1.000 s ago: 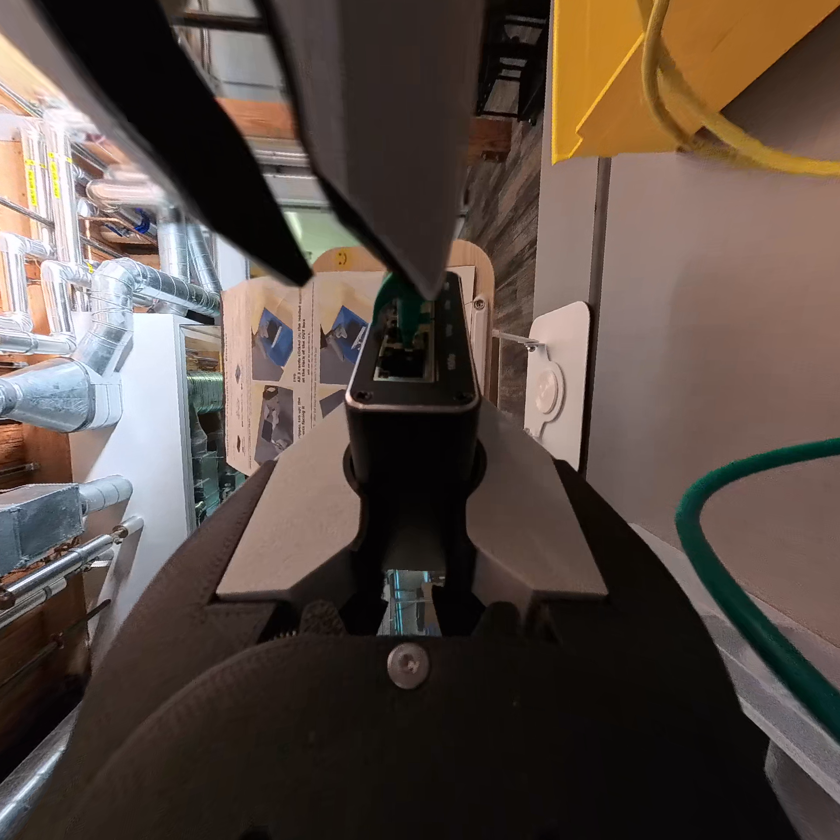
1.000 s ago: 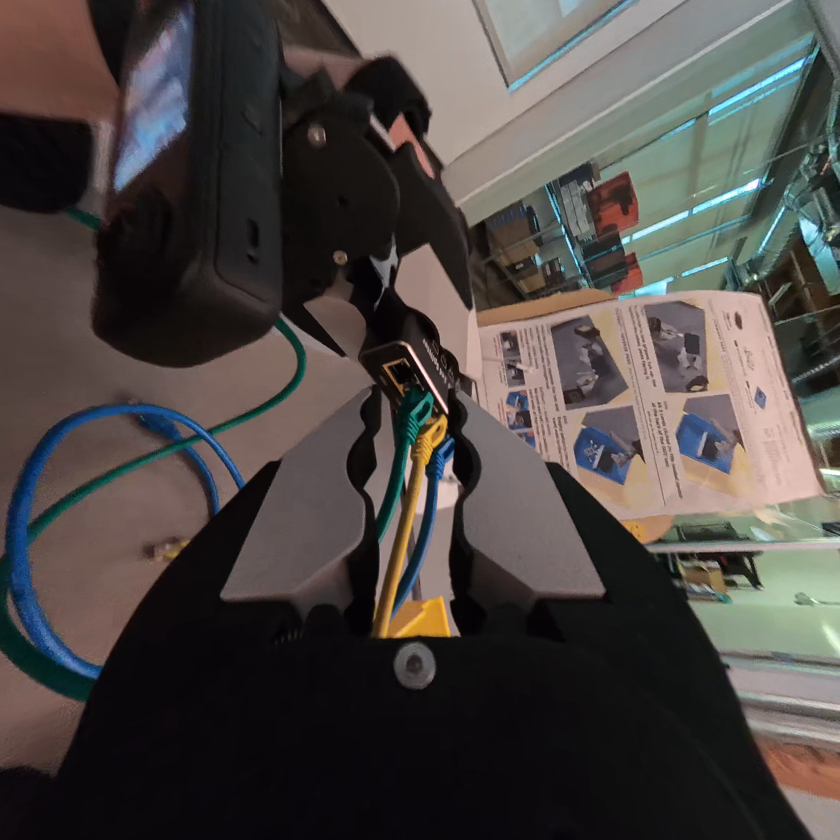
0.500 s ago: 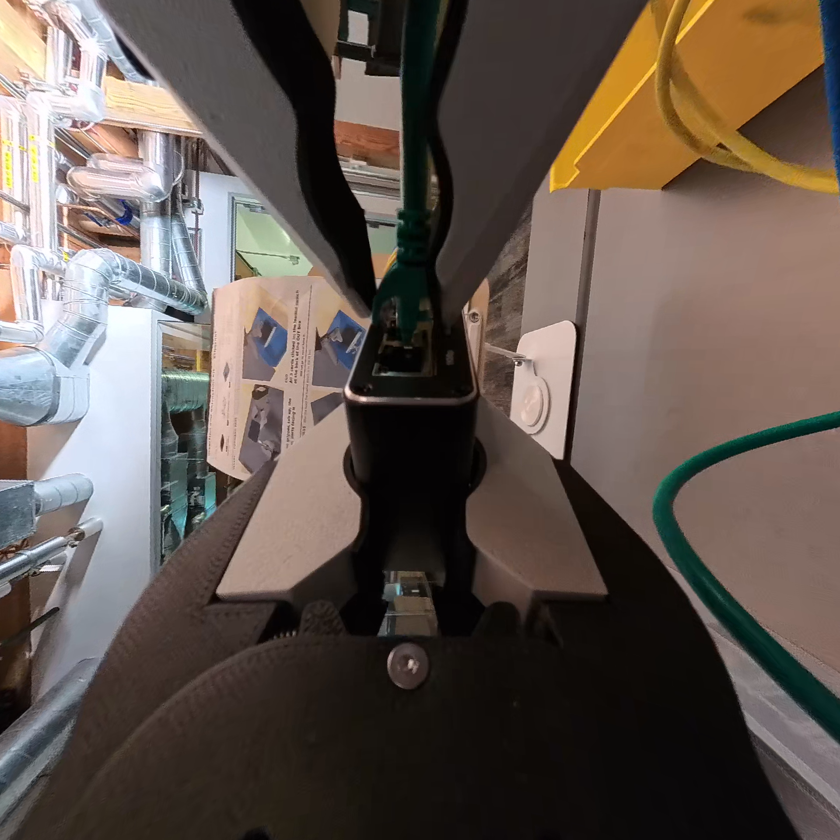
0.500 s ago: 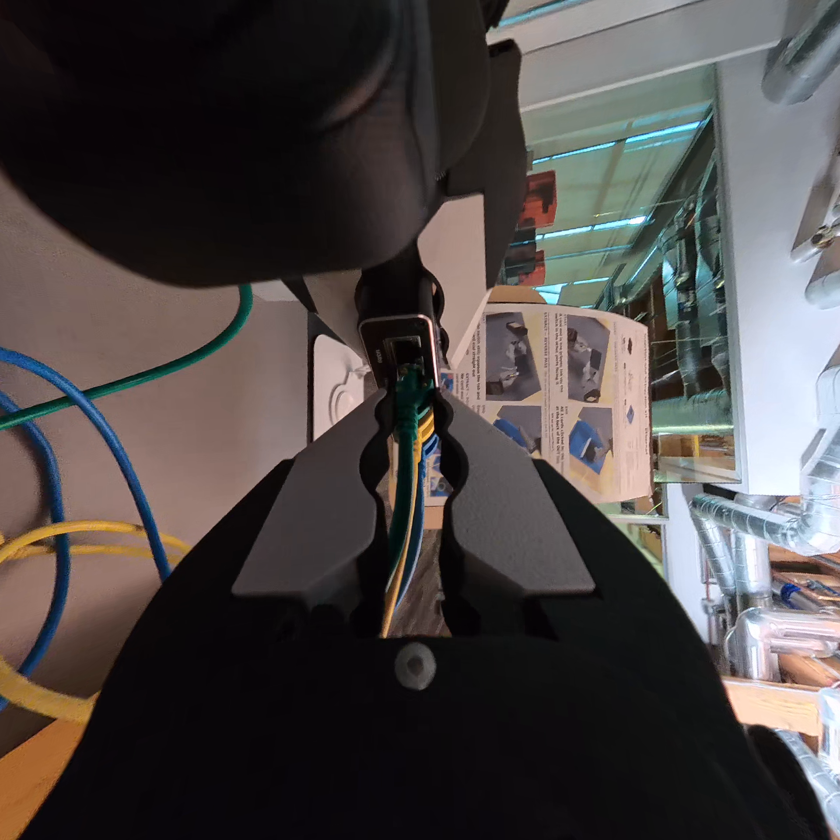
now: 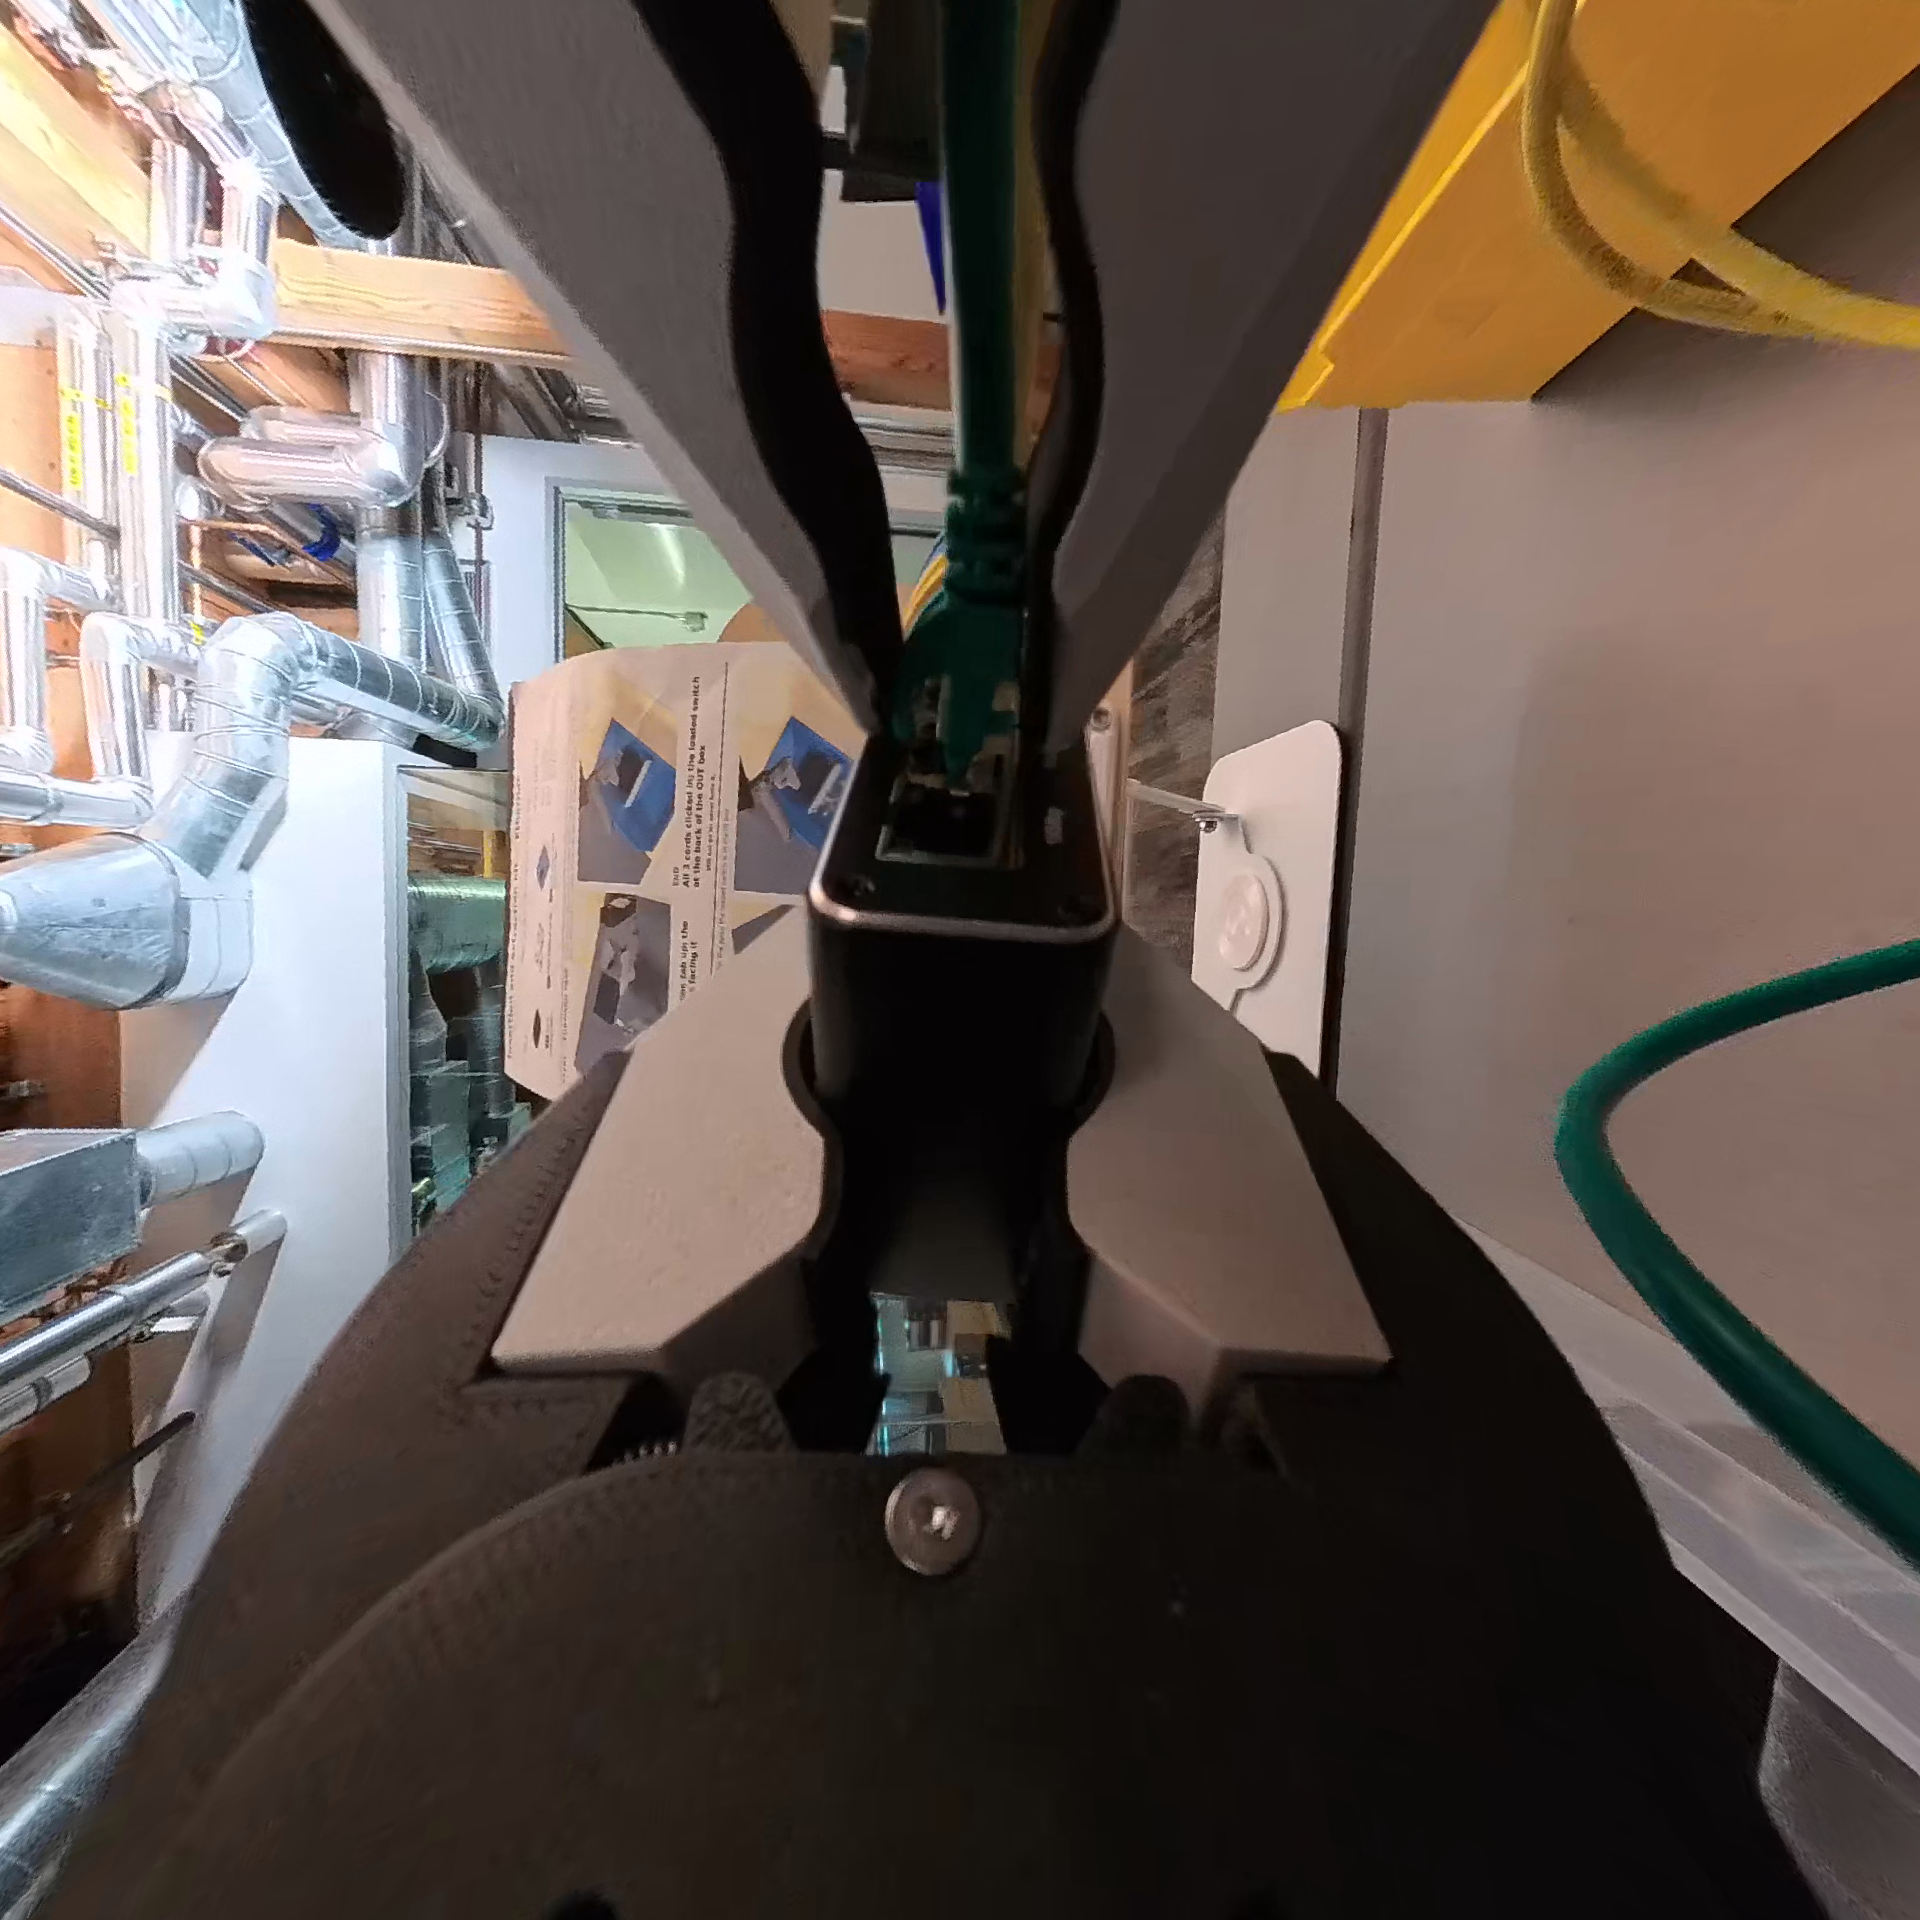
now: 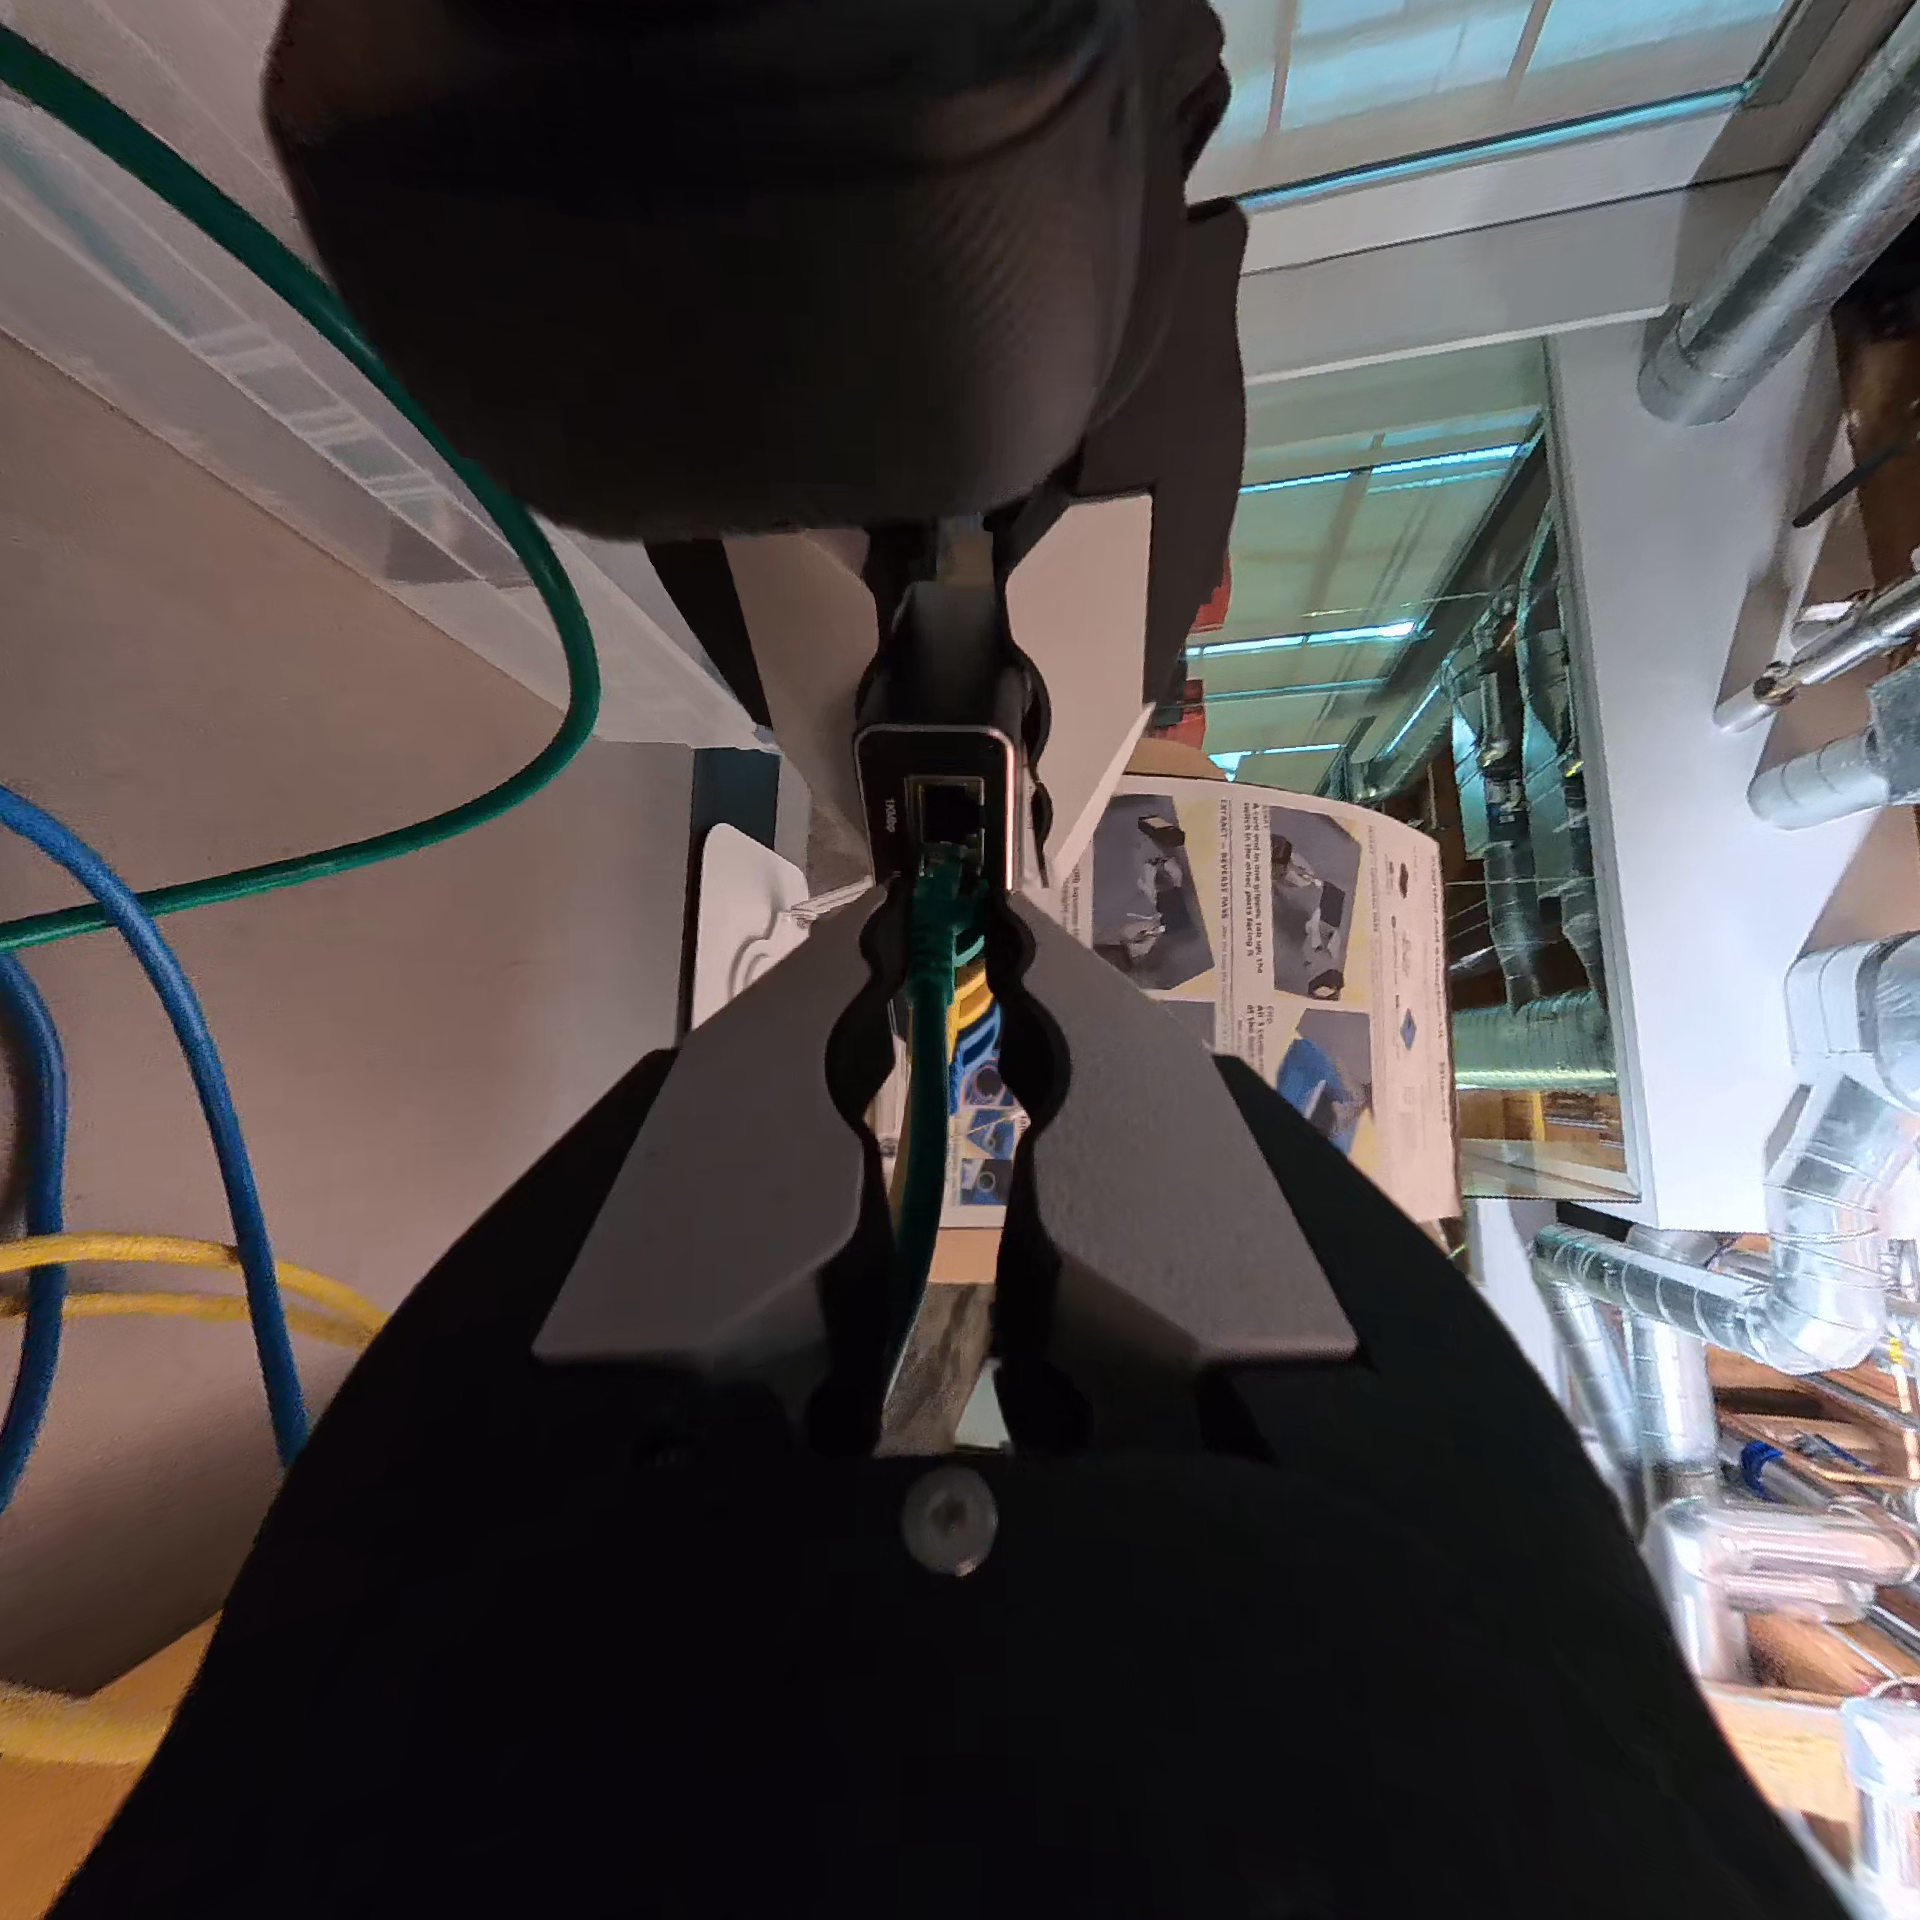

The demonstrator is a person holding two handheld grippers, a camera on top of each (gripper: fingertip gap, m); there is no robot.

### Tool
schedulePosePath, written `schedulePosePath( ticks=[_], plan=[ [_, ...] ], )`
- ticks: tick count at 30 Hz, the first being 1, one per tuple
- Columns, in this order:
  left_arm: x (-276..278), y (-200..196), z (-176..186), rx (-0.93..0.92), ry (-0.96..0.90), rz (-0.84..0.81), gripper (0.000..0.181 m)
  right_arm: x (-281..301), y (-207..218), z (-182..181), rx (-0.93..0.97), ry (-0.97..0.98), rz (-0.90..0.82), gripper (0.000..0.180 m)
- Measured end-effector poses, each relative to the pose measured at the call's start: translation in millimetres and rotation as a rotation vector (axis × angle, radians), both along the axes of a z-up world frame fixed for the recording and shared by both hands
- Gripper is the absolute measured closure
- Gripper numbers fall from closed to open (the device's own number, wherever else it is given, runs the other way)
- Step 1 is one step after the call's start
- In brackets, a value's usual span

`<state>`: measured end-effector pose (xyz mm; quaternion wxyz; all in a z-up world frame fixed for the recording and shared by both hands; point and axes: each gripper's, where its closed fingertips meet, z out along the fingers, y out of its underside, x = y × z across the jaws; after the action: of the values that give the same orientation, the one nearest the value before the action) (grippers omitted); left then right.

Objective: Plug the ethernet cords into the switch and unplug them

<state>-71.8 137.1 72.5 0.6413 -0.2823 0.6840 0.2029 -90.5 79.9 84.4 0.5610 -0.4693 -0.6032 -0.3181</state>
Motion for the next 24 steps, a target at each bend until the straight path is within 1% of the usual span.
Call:
schedulePosePath(
  ticks=[3, 11, 12, 13, 14, 15, 16, 18, 19, 20, 22, 23, 24],
  plan=[
    [1.5, 1.1, -2.6, -0.017, 0.01, 0.0, 0.146, 1.9, 0.2, -3.4, -0.024, -0.003, -0.01, 0.167],
    [9.5, 6.7, -27.4, -0.116, 0.071, -0.027, 0.145, 11.3, 4.2, -24.4, -0.127, -0.056, -0.058, 0.166],
    [5.4, 17.4, -26.3, -0.108, 0.055, 0.024, 0.146, 14.3, 2.0, -29.4, -0.163, -0.072, -0.066, 0.167],
    [-6.4, 36.9, -16.1, -0.108, -0.009, 0.116, 0.146, 6.8, -18.6, -64.0, -0.416, -0.12, 0.01, 0.168],
    [-21.2, 50.6, -6.8, -0.17, -0.066, 0.159, 0.147, 0.4, -17.9, -69.6, -0.446, -0.104, 0.001, 0.168],
    [-33.9, 53.6, 0.8, -0.249, -0.108, 0.141, 0.147, 3.4, -5.1, -63.6, -0.351, -0.134, -0.053, 0.166],
    [-44.2, 50.6, 8.8, -0.282, -0.135, 0.109, 0.147, 0.6, -0.4, -56.6, -0.294, -0.124, -0.042, 0.166],
    [-56.8, 44.6, 25.2, -0.256, -0.189, 0.067, 0.146, -17.4, -16.7, -59.1, -0.442, -0.001, 0.081, 0.166],
    [-58.3, 42.0, 27.5, -0.27, -0.201, 0.051, 0.147, -24.5, -25.4, -60.5, -0.518, 0.046, 0.124, 0.162],
    [-57.5, 39.9, 26.0, -0.289, -0.194, 0.033, 0.147, -29.7, -31.5, -58.9, -0.547, 0.071, 0.158, 0.149],
    [-52.2, 38.8, 20.0, -0.28, -0.169, 0.021, 0.147, -38.3, -40.4, -41.1, -0.485, 0.113, 0.234, 0.136],
    [-47.4, 37.6, 14.0, -0.272, -0.138, 0.019, 0.147, -42.1, -47.1, -29.3, -0.448, 0.141, 0.279, 0.133],
    [-42.3, 35.7, 8.5, -0.257, -0.111, 0.015, 0.146, -43.2, -52.6, -17.0, -0.414, 0.176, 0.308, 0.134]
  ],
)
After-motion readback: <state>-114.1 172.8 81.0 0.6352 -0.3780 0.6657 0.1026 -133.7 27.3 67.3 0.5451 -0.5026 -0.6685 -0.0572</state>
